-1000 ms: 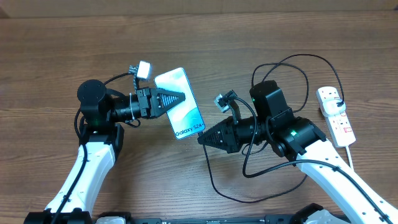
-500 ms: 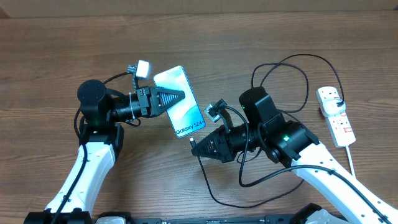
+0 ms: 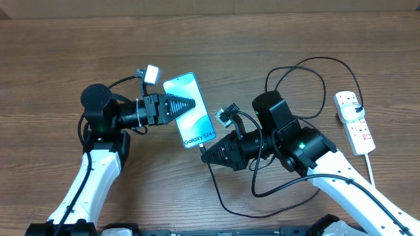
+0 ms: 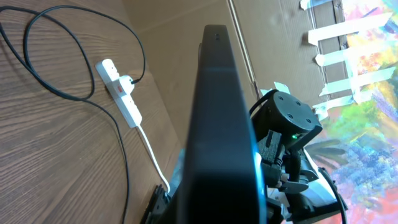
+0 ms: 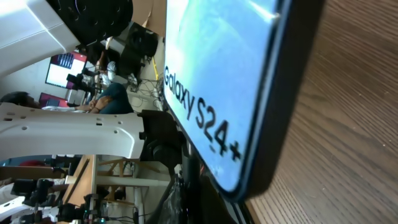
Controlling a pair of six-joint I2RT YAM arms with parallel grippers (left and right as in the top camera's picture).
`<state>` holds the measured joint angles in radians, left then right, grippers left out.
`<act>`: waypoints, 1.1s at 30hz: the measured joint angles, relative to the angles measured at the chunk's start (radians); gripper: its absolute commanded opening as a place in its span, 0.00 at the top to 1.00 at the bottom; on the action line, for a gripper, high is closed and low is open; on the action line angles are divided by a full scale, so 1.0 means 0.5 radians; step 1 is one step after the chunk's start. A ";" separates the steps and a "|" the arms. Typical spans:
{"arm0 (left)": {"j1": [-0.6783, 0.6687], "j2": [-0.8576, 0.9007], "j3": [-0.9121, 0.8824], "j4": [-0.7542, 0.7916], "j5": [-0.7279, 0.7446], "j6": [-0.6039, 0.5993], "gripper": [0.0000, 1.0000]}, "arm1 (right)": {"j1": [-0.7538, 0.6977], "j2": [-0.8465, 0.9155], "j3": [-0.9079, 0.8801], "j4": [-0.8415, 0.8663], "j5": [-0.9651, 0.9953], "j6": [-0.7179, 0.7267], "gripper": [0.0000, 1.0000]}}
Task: Plug charger to phone and switch on socket
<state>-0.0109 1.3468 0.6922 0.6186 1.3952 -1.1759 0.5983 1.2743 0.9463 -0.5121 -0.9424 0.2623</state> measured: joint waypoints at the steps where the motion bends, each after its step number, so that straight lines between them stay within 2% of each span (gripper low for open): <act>1: -0.001 0.000 0.000 0.005 0.004 0.000 0.96 | 0.000 0.000 0.000 -0.004 0.000 0.002 0.96; 33: 0.012 0.000 0.000 0.156 0.060 -0.008 0.96 | 0.001 0.000 0.004 0.184 -0.014 0.105 0.96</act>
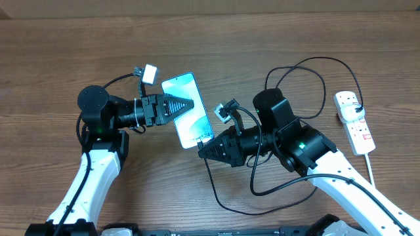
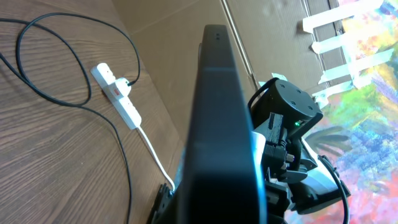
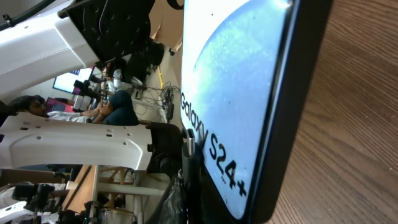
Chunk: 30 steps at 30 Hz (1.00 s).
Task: Plug charger to phone and switch on socket
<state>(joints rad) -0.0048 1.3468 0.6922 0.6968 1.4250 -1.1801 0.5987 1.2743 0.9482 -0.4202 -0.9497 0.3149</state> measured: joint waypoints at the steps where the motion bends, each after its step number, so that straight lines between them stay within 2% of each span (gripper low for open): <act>1: 0.000 0.000 0.000 0.011 -0.001 -0.005 0.96 | 0.000 0.000 0.000 -0.003 -0.001 0.000 0.96; 15: 0.053 0.001 0.000 0.394 -0.127 -0.121 0.96 | -0.094 0.000 0.004 -0.177 -0.164 -0.027 0.96; 20: 0.053 0.001 0.000 0.470 -0.127 -0.297 0.96 | -0.140 0.014 0.004 -0.157 -0.304 -0.105 0.96; 24: 0.053 0.001 0.000 0.469 -0.116 -0.556 0.96 | -0.140 0.069 0.004 -0.169 -0.454 -0.154 0.96; 30: 0.053 0.002 0.000 0.323 -0.101 -0.687 0.96 | -0.140 0.103 0.004 -0.166 -0.641 -0.173 0.96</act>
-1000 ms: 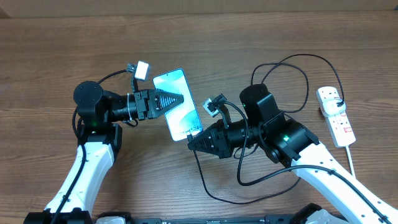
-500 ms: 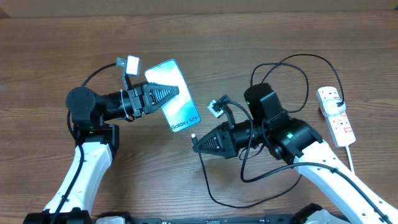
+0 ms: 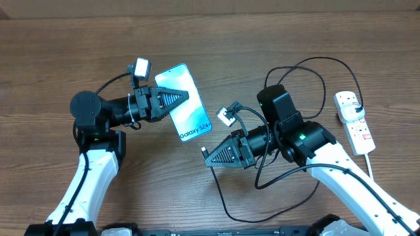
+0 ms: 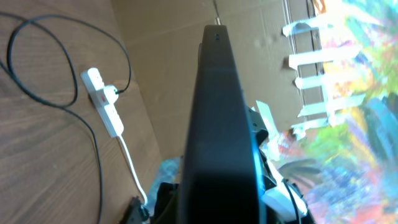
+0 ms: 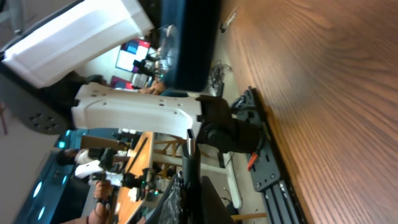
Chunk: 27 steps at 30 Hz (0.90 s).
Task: Plug charger to phone and switch on socket
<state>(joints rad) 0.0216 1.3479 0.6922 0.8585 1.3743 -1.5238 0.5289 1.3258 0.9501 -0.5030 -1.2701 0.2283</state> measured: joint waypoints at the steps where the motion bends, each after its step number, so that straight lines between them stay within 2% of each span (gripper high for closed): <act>1: 0.000 0.002 0.000 -0.027 0.002 -0.003 0.96 | 0.000 0.000 0.000 0.014 -0.014 -0.002 0.96; 14: -0.005 0.009 0.000 -0.042 0.021 -0.003 0.96 | 0.000 0.121 0.000 0.287 -0.056 0.111 0.96; 27: -0.018 0.009 0.000 -0.042 0.060 0.074 0.96 | -0.008 0.156 0.000 0.369 -0.073 0.206 0.96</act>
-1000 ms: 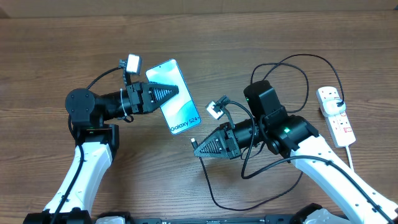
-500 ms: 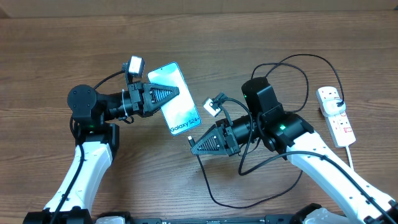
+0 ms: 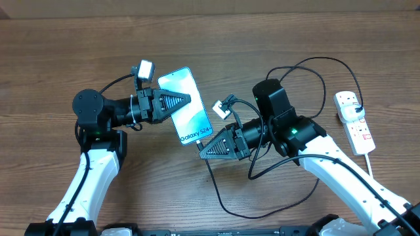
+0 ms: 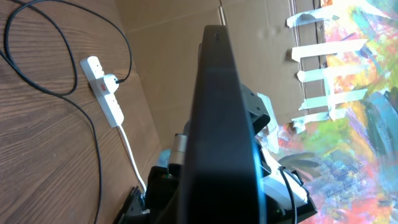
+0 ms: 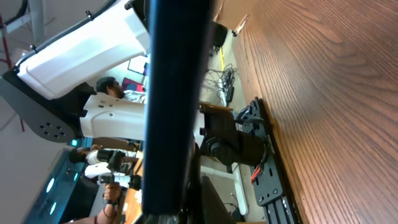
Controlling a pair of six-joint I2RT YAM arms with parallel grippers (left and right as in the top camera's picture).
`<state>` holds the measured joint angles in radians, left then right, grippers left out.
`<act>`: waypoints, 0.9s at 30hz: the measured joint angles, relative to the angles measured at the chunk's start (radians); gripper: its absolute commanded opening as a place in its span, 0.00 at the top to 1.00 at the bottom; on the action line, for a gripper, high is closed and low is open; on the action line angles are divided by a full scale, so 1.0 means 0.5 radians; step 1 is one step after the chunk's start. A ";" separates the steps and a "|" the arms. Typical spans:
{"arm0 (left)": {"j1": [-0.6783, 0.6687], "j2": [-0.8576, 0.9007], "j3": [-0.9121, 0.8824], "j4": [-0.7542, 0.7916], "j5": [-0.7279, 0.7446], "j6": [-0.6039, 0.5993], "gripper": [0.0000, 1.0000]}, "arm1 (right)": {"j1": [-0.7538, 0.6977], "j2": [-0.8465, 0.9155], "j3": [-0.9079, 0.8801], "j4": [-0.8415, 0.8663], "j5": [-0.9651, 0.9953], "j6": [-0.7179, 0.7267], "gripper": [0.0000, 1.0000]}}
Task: Plug charger to phone and switch on socket
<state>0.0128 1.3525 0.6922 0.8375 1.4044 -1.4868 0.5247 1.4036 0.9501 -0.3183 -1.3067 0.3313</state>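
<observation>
My left gripper (image 3: 186,99) is shut on the Galaxy S24+ phone (image 3: 187,117), holding it tilted above the table with the lit screen up. The left wrist view shows the phone (image 4: 221,118) edge-on and dark. My right gripper (image 3: 202,151) is shut on the charger plug and sits right at the phone's bottom edge. Whether the plug is in the port cannot be told. The phone (image 5: 174,93) fills the right wrist view and hides the plug. The black cable (image 3: 326,58) loops back to the white power strip (image 3: 354,123) at the far right.
The wooden table (image 3: 79,46) lies under both arms. More black cable curls on the table in front of the right arm. The power strip (image 4: 102,90) lies near the right edge, with its white lead running toward the front.
The right gripper with the plug, which stood apart below the phone, now sits at the phone's bottom edge. The phone has shifted slightly right and down in my left gripper.
First my left gripper held the phone up while the right gripper held the plug against its bottom edge, and the two stayed close at the following moment. Then the phone was farther left with the plug clear of it. Now they meet again.
</observation>
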 measured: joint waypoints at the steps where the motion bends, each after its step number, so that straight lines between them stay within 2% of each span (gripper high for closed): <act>1: 0.000 0.000 0.000 0.000 0.005 0.002 0.96 | -0.006 0.000 0.000 0.001 -0.002 0.005 0.96; 27: 0.000 0.000 0.000 -0.080 -0.011 0.003 0.96 | -0.040 0.000 0.000 -0.074 -0.097 0.019 0.96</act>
<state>0.0128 1.3525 0.6922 0.7975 1.3991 -1.4853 0.5045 1.4036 0.9501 -0.3553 -1.3552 0.3408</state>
